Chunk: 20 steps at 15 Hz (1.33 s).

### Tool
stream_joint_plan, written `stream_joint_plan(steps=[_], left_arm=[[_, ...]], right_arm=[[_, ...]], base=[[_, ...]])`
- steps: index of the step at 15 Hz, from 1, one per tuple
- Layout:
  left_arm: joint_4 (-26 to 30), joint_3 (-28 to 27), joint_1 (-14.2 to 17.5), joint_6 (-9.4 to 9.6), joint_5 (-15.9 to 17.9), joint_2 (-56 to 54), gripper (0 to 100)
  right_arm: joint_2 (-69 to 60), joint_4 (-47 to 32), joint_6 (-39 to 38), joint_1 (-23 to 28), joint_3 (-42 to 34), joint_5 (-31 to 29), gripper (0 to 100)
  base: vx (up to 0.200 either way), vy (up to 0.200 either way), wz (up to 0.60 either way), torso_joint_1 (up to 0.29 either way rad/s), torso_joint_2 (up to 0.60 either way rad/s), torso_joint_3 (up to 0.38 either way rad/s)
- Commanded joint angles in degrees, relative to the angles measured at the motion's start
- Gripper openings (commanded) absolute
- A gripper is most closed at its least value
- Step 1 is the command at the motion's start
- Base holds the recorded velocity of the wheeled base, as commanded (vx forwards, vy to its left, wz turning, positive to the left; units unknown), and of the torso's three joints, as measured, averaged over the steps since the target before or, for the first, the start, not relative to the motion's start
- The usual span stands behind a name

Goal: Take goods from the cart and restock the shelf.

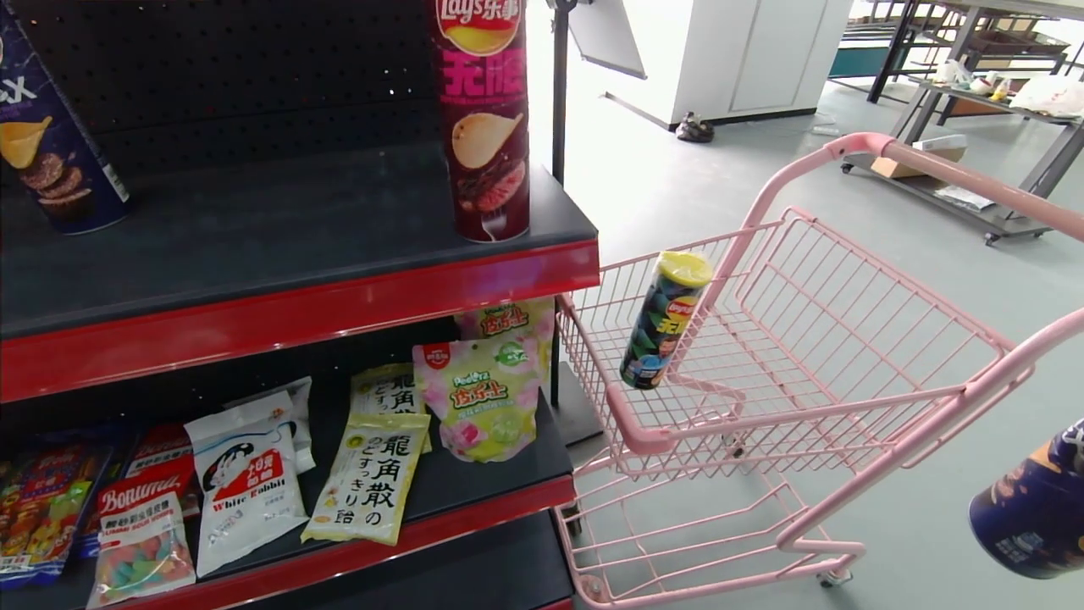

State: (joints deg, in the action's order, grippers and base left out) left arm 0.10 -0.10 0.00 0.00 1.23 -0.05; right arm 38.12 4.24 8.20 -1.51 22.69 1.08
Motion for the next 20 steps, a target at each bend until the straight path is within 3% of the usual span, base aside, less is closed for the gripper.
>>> stream_joint_plan(steps=[1,20], left_arm=[[-0.01,0.01,0.0,0.0,0.0,0.05,100],[-0.01,0.01,0.0,-0.09,0.0,0.05,100]], right_arm=[[0.29,-0.02,0.15,-0.07,0.25,0.06,0],[0.99,0.06,3.05,-0.51,-0.54,2.25,0]], base=[[0.0,0.0,0.0,0.11,-0.46,-0.364],[0.0,0.0,0.0,0.173,-0.52,-0.343]])
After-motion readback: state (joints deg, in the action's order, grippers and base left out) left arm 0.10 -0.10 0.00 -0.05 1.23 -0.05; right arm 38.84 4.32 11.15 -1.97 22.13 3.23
